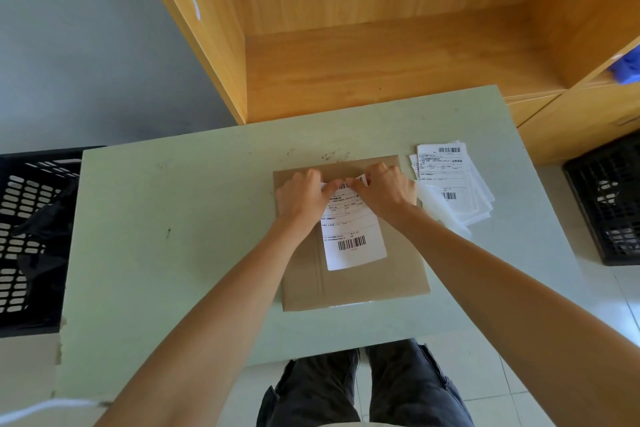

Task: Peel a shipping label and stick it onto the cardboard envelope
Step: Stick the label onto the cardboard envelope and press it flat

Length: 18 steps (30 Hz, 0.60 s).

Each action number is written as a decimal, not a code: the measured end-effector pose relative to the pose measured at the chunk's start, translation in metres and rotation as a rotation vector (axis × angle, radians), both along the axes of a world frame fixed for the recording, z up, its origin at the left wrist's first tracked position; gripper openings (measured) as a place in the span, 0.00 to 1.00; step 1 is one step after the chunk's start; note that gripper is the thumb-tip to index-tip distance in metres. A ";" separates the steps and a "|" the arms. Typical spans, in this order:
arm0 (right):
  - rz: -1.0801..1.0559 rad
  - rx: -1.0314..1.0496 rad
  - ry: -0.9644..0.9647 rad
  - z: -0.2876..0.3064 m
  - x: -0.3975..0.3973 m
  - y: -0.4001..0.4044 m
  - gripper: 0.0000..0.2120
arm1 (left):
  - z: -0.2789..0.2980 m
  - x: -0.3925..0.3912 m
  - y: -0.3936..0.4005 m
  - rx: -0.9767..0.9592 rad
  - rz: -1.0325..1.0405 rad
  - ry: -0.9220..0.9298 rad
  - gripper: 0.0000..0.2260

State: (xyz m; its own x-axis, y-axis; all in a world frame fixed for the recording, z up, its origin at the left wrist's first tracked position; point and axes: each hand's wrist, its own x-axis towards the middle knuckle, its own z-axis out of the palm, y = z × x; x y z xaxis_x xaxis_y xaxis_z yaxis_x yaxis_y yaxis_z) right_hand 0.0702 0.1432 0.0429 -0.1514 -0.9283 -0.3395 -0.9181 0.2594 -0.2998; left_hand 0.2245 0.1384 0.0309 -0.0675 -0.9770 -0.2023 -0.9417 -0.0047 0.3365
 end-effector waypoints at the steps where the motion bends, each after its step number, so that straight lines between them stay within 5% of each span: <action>1: 0.003 -0.001 0.005 -0.001 0.000 -0.001 0.21 | 0.000 0.000 -0.001 -0.002 -0.004 -0.005 0.22; 18: -0.119 0.077 0.049 -0.011 -0.017 -0.011 0.30 | -0.003 0.012 -0.005 0.065 0.059 0.071 0.26</action>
